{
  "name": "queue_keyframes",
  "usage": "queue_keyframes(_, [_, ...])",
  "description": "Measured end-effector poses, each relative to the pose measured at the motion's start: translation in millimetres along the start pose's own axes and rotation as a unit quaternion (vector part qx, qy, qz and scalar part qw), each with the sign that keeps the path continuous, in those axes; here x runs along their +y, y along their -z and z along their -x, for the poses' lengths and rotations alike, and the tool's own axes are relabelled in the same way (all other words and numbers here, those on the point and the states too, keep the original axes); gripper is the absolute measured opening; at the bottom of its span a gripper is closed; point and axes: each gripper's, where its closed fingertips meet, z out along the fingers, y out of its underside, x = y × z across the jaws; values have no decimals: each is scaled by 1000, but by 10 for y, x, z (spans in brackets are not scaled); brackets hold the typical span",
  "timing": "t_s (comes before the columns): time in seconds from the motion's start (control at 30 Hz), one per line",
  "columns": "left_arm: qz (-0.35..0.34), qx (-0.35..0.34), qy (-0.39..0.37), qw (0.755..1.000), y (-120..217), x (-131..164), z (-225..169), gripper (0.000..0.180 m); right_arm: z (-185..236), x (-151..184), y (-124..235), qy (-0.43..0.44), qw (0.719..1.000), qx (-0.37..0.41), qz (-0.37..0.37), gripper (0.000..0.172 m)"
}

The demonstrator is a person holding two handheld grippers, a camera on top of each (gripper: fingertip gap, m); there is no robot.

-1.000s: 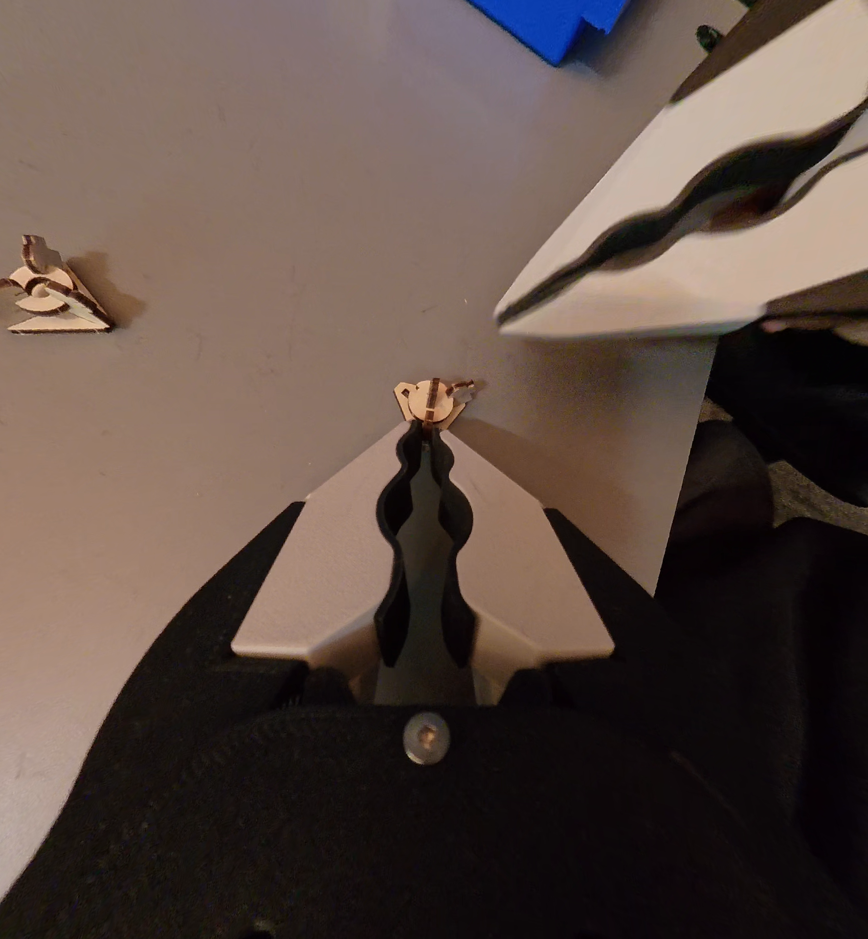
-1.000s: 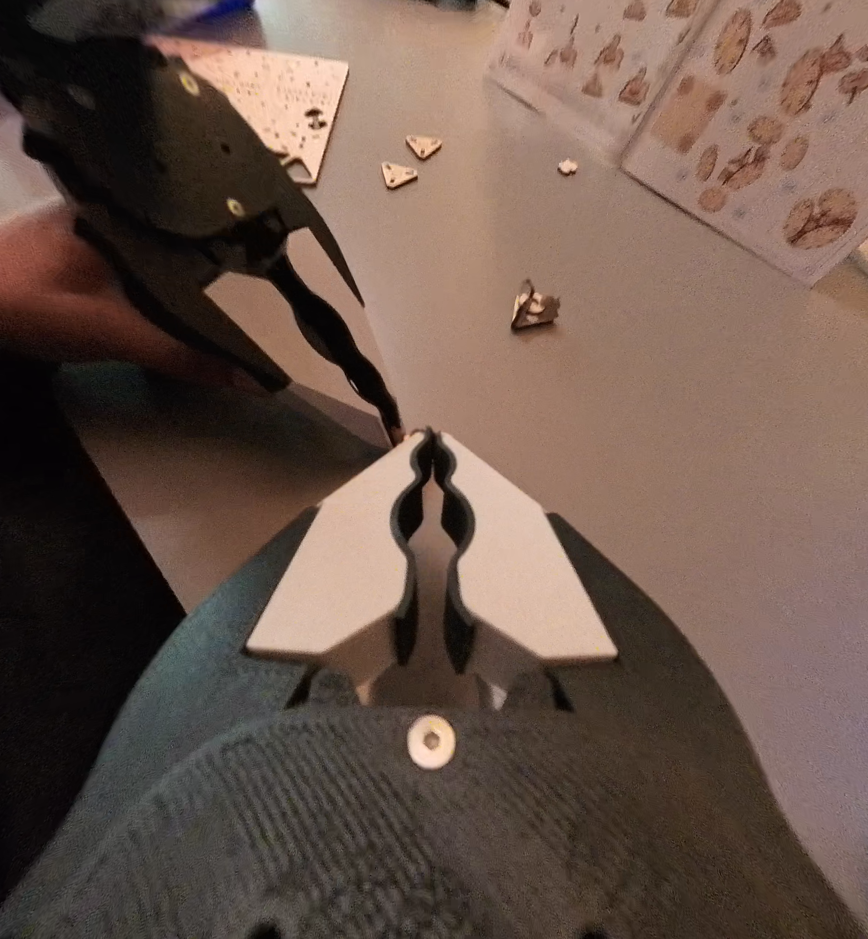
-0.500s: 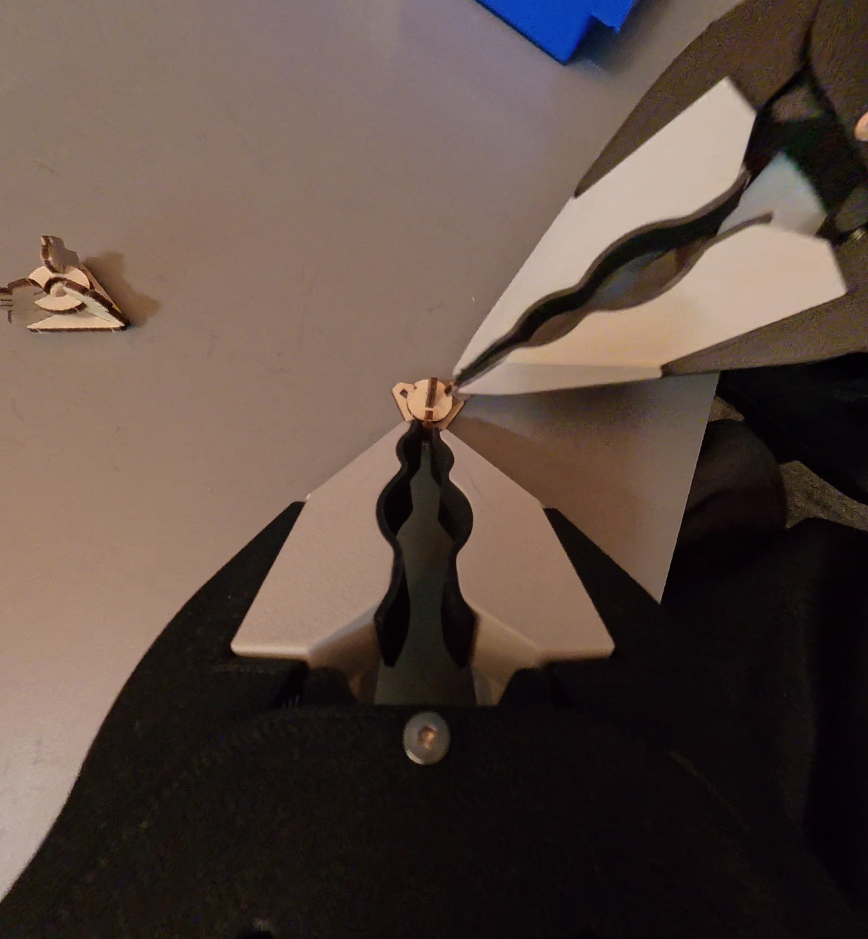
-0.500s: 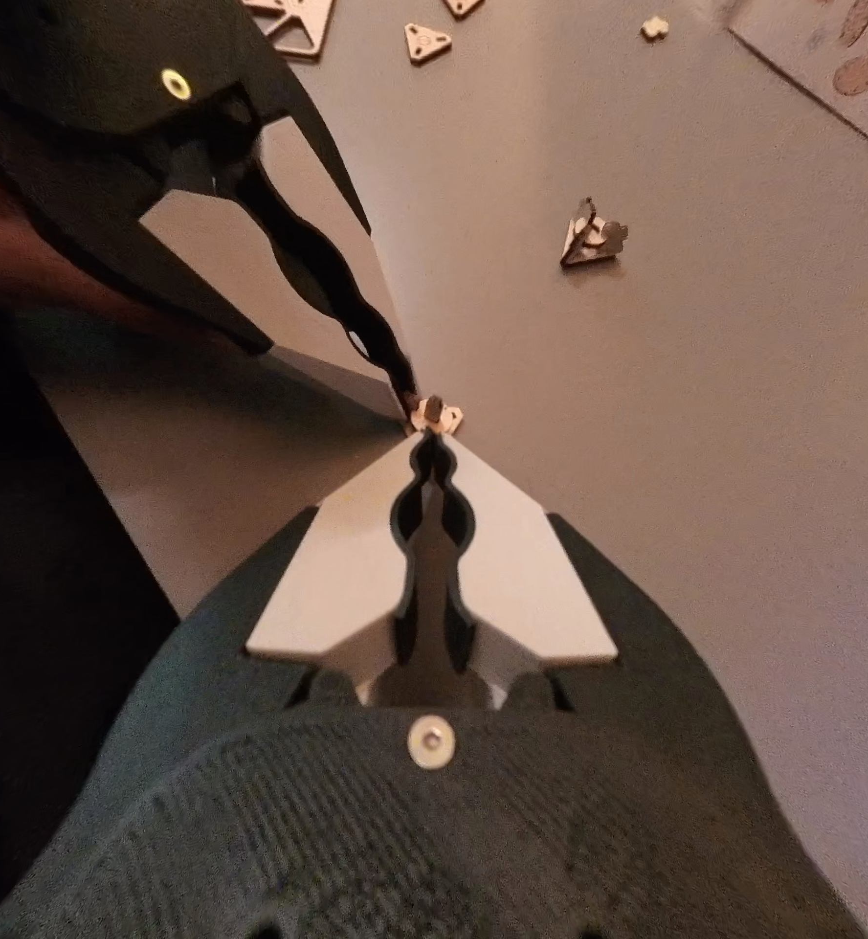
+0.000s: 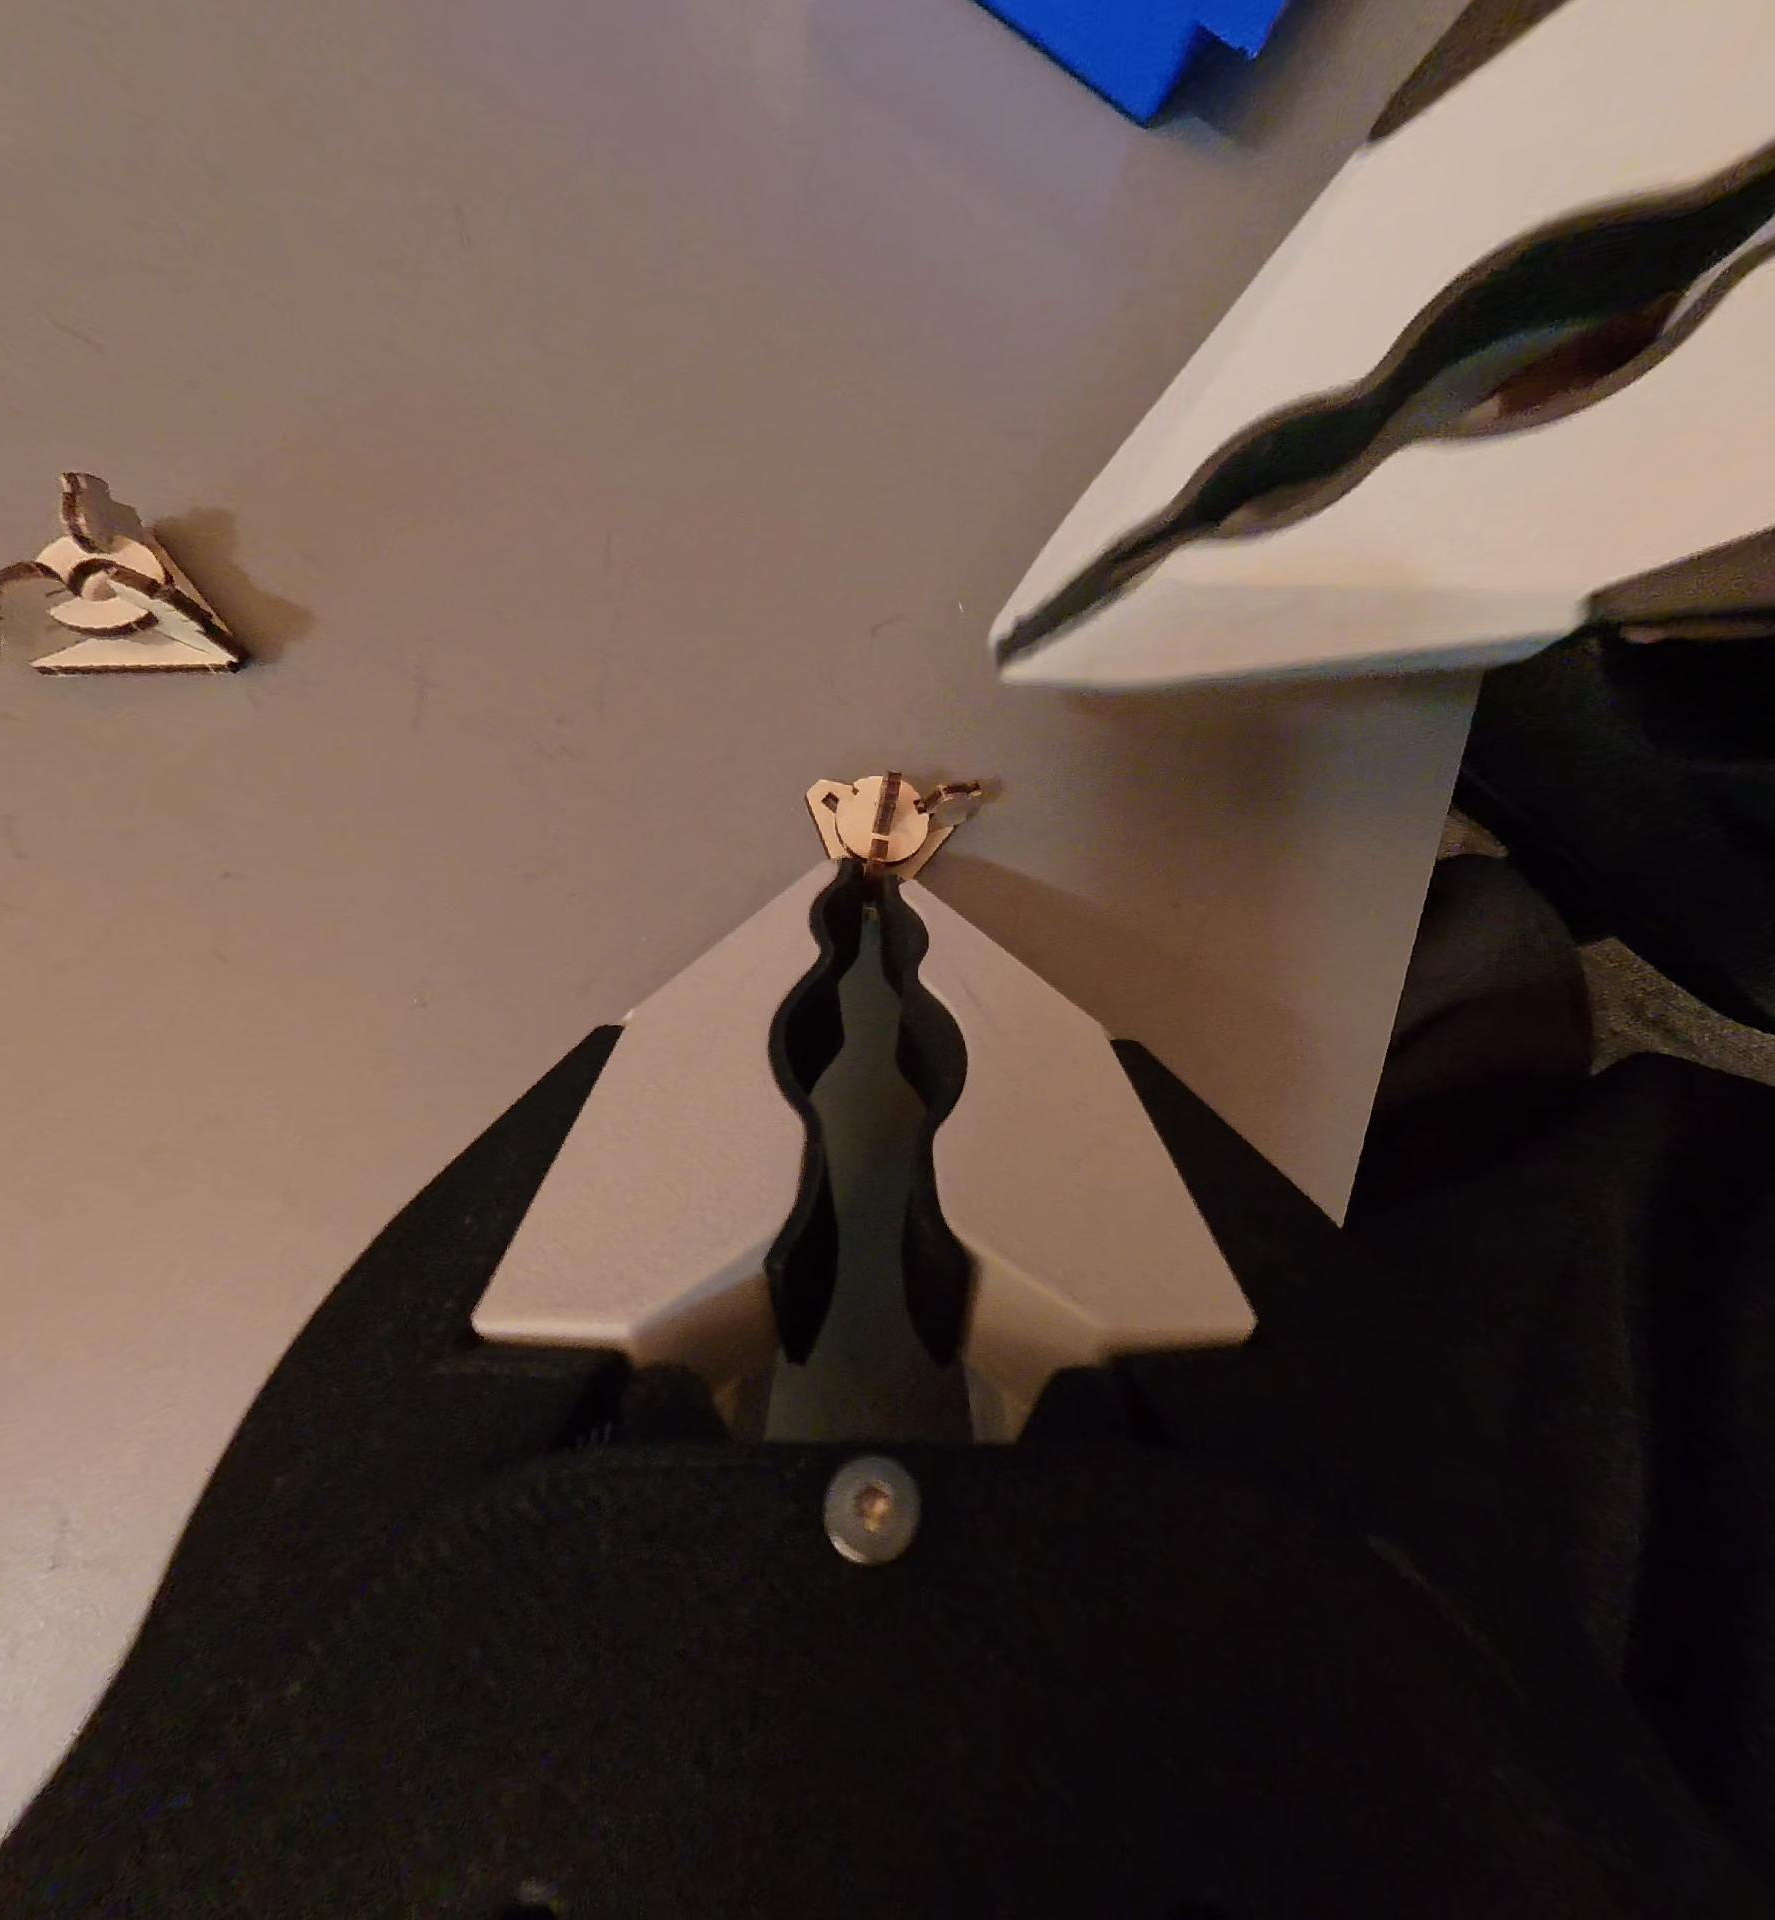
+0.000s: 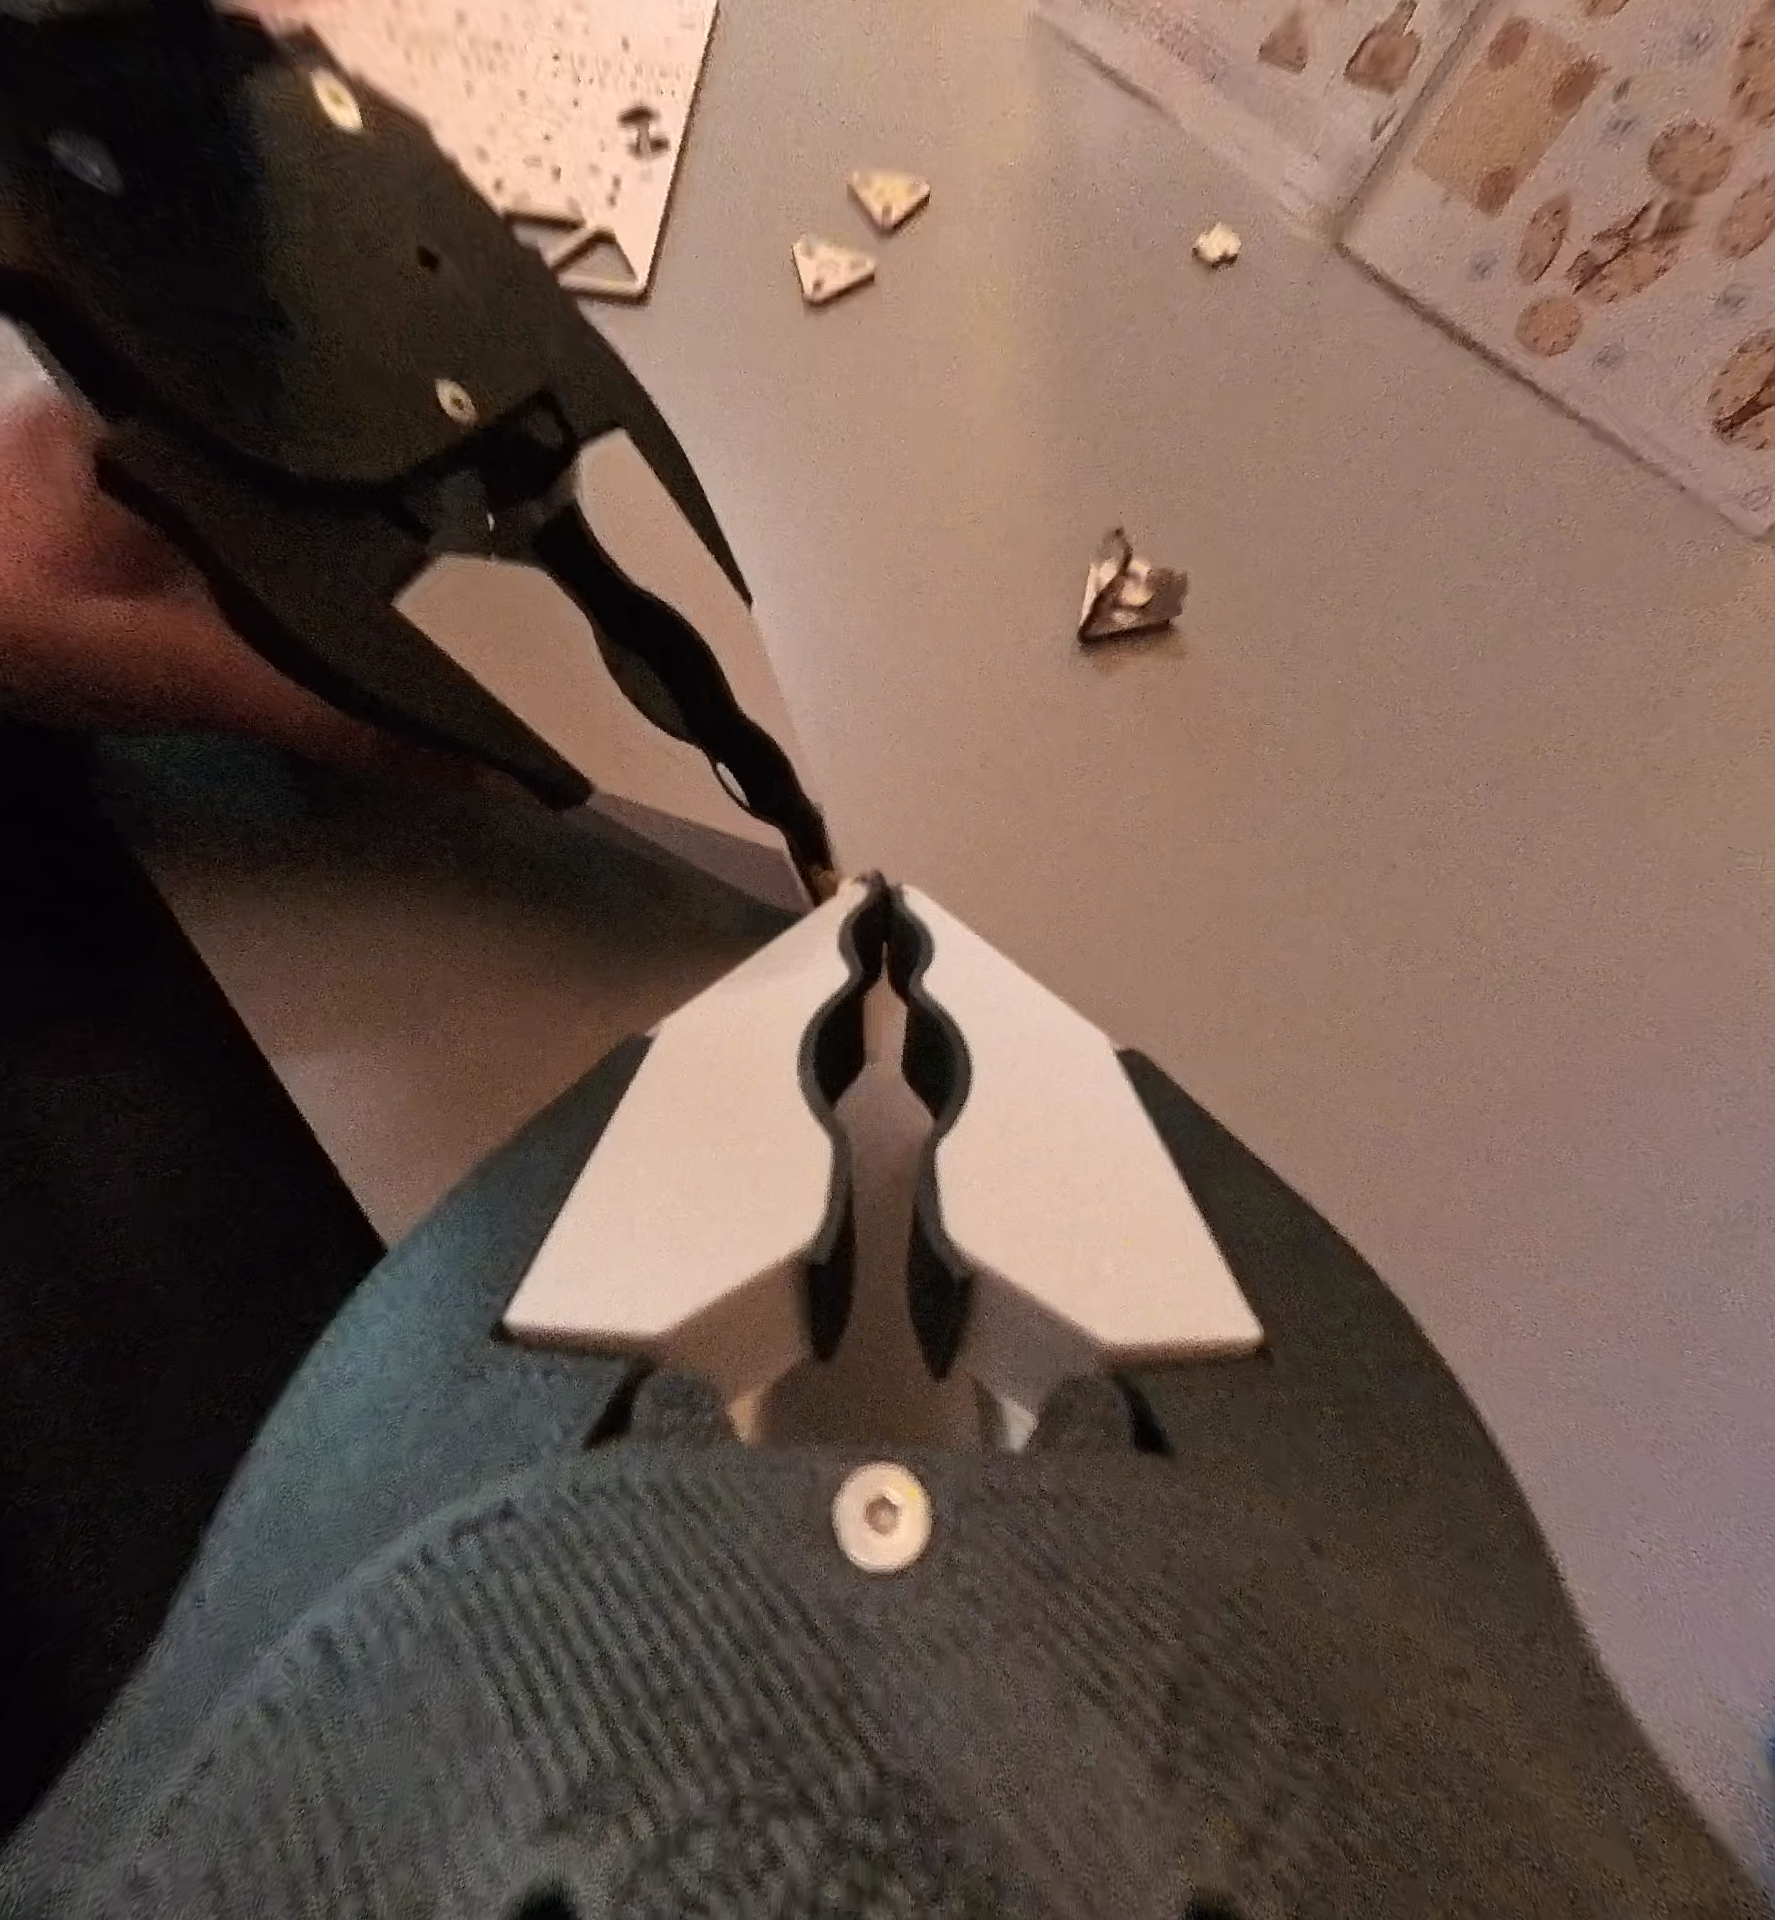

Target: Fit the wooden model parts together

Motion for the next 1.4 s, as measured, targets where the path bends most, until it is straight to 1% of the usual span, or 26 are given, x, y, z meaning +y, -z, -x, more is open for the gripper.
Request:
queue_keyframes(0.03, [0, 0, 0, 1000, 1, 0, 0, 1, 38, 132, -95, -3, 1000, -12, 29, 0])
queue_keyframes(0.1, [-1, -2, 0, 1000, 3, 0, 5, 1, 65, 231, -170, -7, 999, -21, 37, 0])
queue_keyframes(0.13, [0, -1, 0, 1000, 2, 4, 2, 1, 49, 227, -138, -8, 999, -15, 38, 0])
queue_keyframes(0.23, [0, -4, -3, 1000, 1, 4, 3, 1, 25, 35, 10, -2, 1000, 0, -4, 0])
queue_keyframes(0.27, [0, -4, -3, 1000, 1, 4, 3, 1, 37, 38, 1, -3, 1000, -2, -3, 0])
queue_keyframes(0.33, [0, -3, -2, 1000, 2, 3, 3, 1, 56, 217, -147, -2, 999, -9, 32, 0])
queue_keyframes(0.37, [-1, -5, -1, 1000, 5, 1, 10, 1, 53, 237, -169, -1, 999, -12, 32, 0])
queue_keyframes(0.43, [1, -1, -2, 1000, 0, 3, -5, 1, 58, 225, -139, -6, 999, -15, 38, 0])
queue_keyframes(0.53, [1, -3, -4, 1000, -1, 4, -3, 1, 61, 101, -42, -5, 1000, -8, 11, 0])
queue_keyframes(0.57, [1, -2, -4, 1000, 0, 4, -3, 1, 68, 115, -57, -10, 1000, -11, 14, 0])
queue_keyframes(0.6, [1, -2, -3, 1000, 1, 3, -3, 1, 44, 233, -137, -12, 999, -12, 39, 1])
queue_keyframes(0.7, [1, -1, -3, 1000, 1, 4, -3, 1, 38, 258, -162, -14, 999, -19, 42, 0])
queue_keyframes(0.87, [1, 0, -2, 1000, 1, 3, -5, 1, 30, 15, 46, -21, 999, -17, -26, 0])
queue_keyframes(0.97, [0, 6, 4, 1000, 2, 1, -5, 1, -20, 16, 95, -15, 999, -2, -34, 0])
queue_keyframes(1.07, [0, 18, 14, 1000, 4, 4, -14, 1, 1, 37, 72, -17, 999, -4, -47, 0])
queue_keyframes(1.1, [2, 25, 17, 1000, 4, 12, -34, 2, 12, 45, 60, -19, 999, -6, -50, 3])
queue_keyframes(1.17, [-3, 50, 26, 998, 19, 13, -100, 15, 19, 66, 41, -20, 998, -7, -50, 12])
queue_keyframes(1.2, [-5, 59, 33, 998, 31, 17, -120, 19, 16, 78, 35, -21, 999, -7, -49, 14])
queue_keyframes(1.3, [-5, 67, 42, 997, 63, 45, -129, 18, -3, 101, 32, -23, 999, -7, -48, 19])
queue_keyframes(1.4, [-3, 60, 38, 997, 64, 55, -125, 16, -3, 109, 24, -23, 999, -6, -45, 22])
